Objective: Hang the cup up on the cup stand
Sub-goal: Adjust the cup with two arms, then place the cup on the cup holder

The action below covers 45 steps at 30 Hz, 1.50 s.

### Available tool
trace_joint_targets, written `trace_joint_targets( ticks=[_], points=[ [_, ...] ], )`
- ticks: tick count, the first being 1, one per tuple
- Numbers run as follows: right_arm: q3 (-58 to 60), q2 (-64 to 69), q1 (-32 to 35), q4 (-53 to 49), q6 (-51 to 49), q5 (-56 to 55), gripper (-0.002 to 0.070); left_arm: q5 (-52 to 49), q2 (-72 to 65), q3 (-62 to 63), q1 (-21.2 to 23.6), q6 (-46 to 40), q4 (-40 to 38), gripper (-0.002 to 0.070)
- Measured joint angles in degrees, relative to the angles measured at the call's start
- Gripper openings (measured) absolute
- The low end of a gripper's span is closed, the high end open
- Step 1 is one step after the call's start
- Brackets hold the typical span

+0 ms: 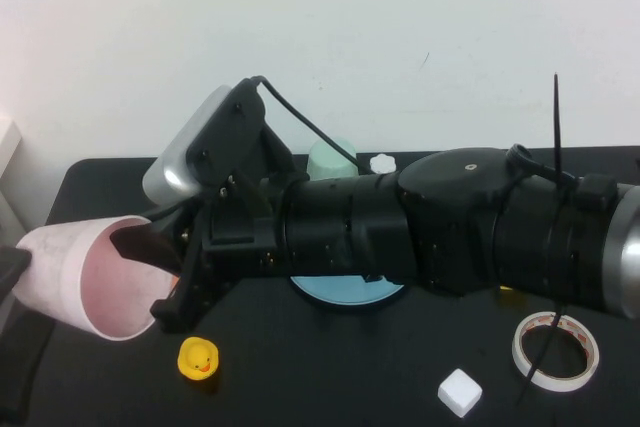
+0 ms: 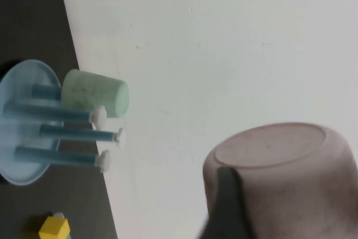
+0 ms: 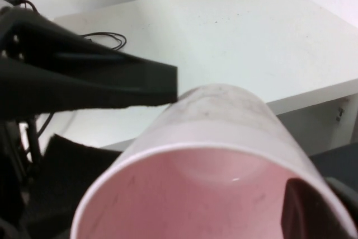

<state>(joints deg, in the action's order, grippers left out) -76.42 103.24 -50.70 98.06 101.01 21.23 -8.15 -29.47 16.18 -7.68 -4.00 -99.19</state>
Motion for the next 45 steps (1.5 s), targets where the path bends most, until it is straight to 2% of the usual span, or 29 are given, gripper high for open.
trace_joint_targets(
  ticks=[4,8,17,22,25,28,31,32,35,39,45],
  points=[
    [0.0,0.0,-0.2,0.0,0.0,1.0,0.0019,-2.9,-0.1,0.0,0.0,1.8,0.0,0.0588],
    [0.1,0.0,-0.6,-0.3,0.0,1.8,0.0019,-5.5,-1.2,0.1,0.0,5.2,0.0,0.0648],
    [0.1,0.5,-1.1,-1.5,0.1,6.7,0.0018,-9.0,-4.5,0.5,0.0,7.5,-0.4,0.0657],
    [0.2,0.5,-1.1,-1.7,1.0,7.0,0.0018,-9.2,-4.7,0.5,0.0,6.9,-0.6,0.0603],
    [0.2,0.5,-1.1,-1.7,3.4,7.0,0.0022,-9.2,-4.8,0.6,0.0,4.9,-0.7,0.0594],
    [0.2,0.5,-1.1,-1.7,4.1,7.1,0.0078,-9.2,-4.8,0.6,0.0,0.0,-0.7,0.0592],
    [0.2,0.5,-1.2,-2.3,3.4,7.3,0.0215,-9.0,-4.8,0.7,0.0,-6.0,-0.8,0.0592],
    [0.2,0.5,-1.2,-3.4,2.5,7.1,0.0282,-9.0,-4.9,1.1,0.0,-8.3,-0.8,0.0592],
    [0.2,-0.3,-0.9,-9.1,-2.2,6.8,0.0401,-8.8,-5.2,2.9,0.0,-16.3,0.1,0.0585],
    [0.2,-3.1,1.0,-20.7,-12.5,8.1,0.0447,-7.4,-5.7,8.4,0.0,-32.7,0.5,0.0585],
    [0.1,-10.4,4.8,-44.4,-27.5,16.5,0.0447,-6.1,-10.4,17.1,0.0,-60.1,0.6,0.0585]
  ],
)
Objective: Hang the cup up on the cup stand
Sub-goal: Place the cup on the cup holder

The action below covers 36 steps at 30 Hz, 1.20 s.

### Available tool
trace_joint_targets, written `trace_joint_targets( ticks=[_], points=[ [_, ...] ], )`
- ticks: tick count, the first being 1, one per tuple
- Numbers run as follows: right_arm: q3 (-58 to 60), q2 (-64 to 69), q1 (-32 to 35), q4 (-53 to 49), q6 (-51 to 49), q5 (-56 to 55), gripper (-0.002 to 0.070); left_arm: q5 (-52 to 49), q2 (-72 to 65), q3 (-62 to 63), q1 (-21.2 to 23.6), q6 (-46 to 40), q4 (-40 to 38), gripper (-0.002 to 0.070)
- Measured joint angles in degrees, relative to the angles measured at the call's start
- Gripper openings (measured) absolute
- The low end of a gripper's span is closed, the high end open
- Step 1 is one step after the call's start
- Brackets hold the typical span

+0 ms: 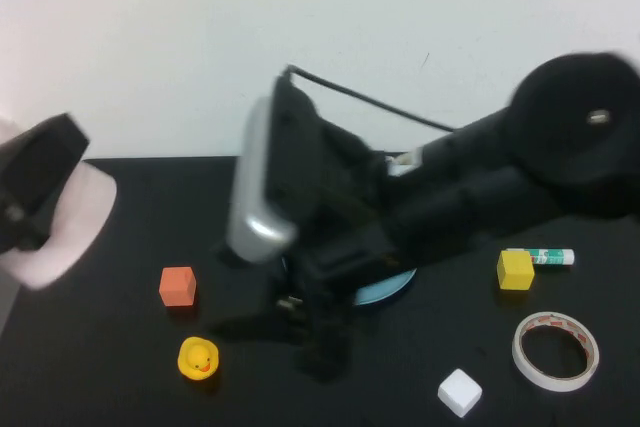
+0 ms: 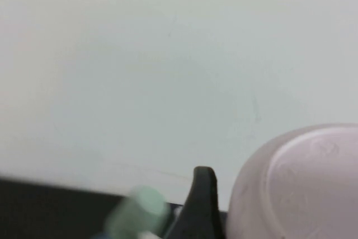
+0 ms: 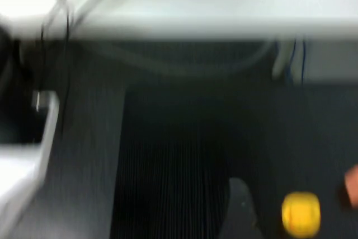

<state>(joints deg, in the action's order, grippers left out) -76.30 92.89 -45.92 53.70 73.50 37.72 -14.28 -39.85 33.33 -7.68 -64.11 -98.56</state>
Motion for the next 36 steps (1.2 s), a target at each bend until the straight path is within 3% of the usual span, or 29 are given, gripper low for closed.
trace_joint_targets(
  ticks=[3,8,11,22,28,36],
  points=[
    [0.0,-3.4,0.7,-14.4,-9.5,6.1,0.0391,-0.2,-5.5,3.6,0.0,-13.1,0.0,0.0582],
    [0.0,-8.1,1.0,-38.5,-27.9,18.9,0.0113,-5.3,-18.4,9.6,0.0,-28.2,0.2,0.0582],
    [0.0,-10.3,1.0,-47.0,-35.4,24.7,0.0036,-12.5,-27.8,14.1,0.0,-35.5,0.7,0.0582],
    [1.5,-21.0,1.0,-53.1,-48.0,29.6,0.0006,-37.1,-61.0,30.5,0.0,-65.0,1.6,0.0582],
    [5.7,-25.5,1.0,-54.8,-53.5,30.6,0.0006,-40.1,-73.5,39.2,-1.1,-67.6,2.0,0.0582],
    [8.3,-27.4,1.0,-55.9,-57.5,31.9,0.0005,-30.4,-81.7,48.3,-6.6,-67.6,2.0,0.0582]
  ],
)
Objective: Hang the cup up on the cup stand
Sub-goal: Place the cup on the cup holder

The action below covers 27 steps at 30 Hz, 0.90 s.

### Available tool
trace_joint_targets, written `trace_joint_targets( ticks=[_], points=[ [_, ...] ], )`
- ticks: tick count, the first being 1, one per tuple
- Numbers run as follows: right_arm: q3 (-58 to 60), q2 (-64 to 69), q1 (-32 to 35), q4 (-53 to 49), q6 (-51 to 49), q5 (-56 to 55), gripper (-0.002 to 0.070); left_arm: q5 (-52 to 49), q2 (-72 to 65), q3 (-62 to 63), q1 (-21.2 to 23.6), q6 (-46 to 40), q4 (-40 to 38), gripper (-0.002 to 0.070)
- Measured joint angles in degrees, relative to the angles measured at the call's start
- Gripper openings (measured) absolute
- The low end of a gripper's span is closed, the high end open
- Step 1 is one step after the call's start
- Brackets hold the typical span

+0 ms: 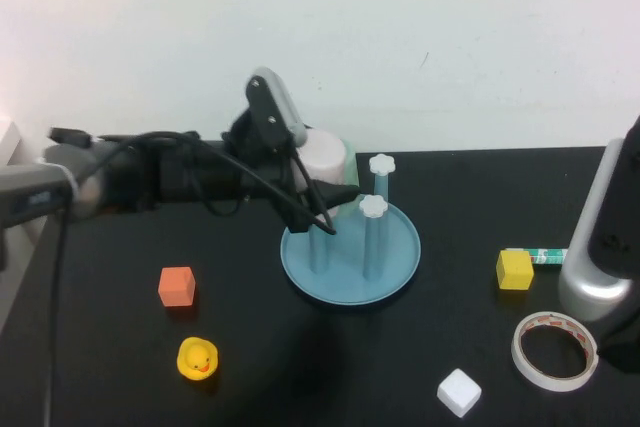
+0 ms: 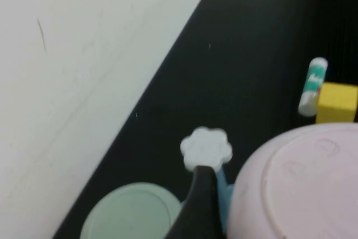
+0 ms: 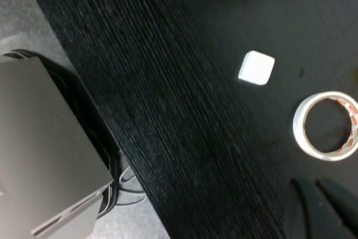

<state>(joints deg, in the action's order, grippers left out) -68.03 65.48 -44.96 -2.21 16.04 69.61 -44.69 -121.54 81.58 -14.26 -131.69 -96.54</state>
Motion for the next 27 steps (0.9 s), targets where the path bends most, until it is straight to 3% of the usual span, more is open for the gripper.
trace_joint_targets(
  ticks=[18,27],
  points=[
    [0.4,-0.6,0.0,-3.9,-0.3,0.8,0.0005,5.3,-4.7,3.5,-0.8,5.2,-0.3,0.0602],
    [4.4,-9.4,0.0,-6.5,-1.2,-2.5,0.0005,12.5,4.6,3.5,-0.8,7.2,-0.4,0.0442]
  ],
)
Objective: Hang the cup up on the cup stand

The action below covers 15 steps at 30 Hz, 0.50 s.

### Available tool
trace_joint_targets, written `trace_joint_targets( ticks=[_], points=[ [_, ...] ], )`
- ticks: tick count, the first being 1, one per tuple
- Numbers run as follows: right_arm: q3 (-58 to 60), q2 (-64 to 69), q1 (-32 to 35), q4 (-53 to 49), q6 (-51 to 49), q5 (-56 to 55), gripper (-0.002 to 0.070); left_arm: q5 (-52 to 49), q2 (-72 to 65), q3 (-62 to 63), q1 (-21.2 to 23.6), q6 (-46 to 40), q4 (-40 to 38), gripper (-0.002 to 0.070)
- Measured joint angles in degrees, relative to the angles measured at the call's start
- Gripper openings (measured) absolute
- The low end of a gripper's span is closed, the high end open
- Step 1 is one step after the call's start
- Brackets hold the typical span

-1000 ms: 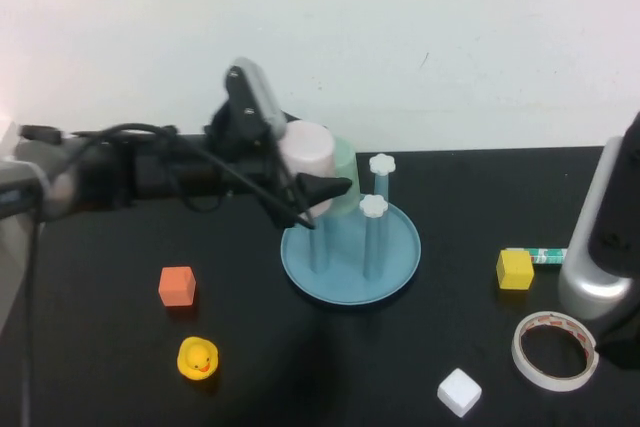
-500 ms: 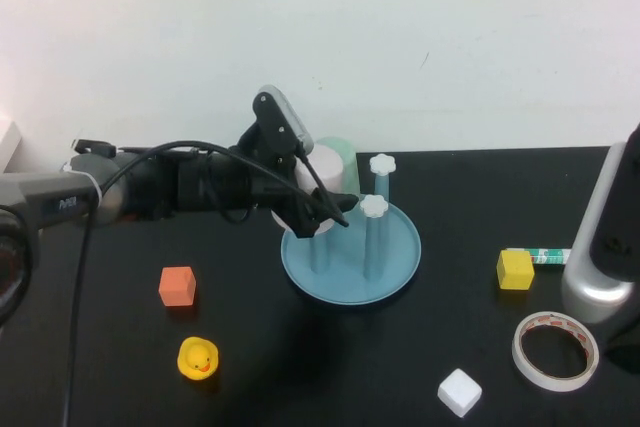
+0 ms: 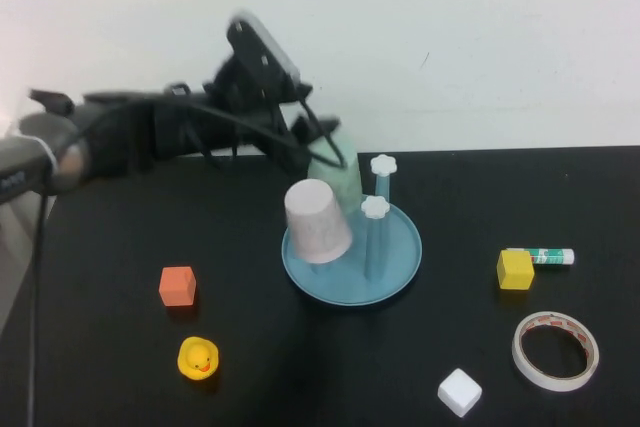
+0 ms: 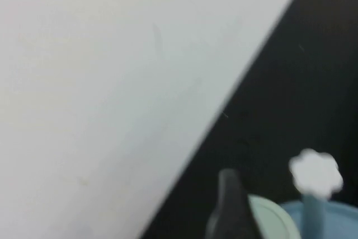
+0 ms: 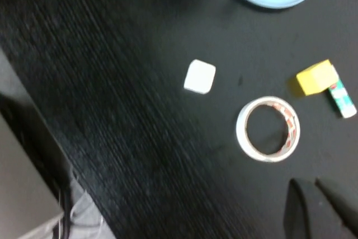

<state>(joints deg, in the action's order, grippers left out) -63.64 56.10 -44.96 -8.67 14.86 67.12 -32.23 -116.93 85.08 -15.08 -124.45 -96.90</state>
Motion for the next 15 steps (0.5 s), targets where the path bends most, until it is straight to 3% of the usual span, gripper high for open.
trace_joint_targets(
  ticks=[2,5,7,15],
  points=[
    [2.5,-3.0,0.0,-0.1,-0.9,-2.1,0.0005,2.4,3.2,0.0,-0.1,2.3,0.1,0.0348],
    [7.9,-8.0,0.0,-0.1,-1.8,-7.5,0.0005,8.3,8.9,0.0,-0.1,7.0,3.6,0.0141],
    [12.3,-11.7,0.0,0.2,-2.0,-11.3,0.0005,11.3,13.2,-0.1,-0.1,11.4,7.2,0.0060],
    [34.0,-24.9,0.0,2.8,-2.4,-28.2,0.0005,15.1,34.6,-8.1,-0.1,28.0,24.0,0.0003]
  ],
)
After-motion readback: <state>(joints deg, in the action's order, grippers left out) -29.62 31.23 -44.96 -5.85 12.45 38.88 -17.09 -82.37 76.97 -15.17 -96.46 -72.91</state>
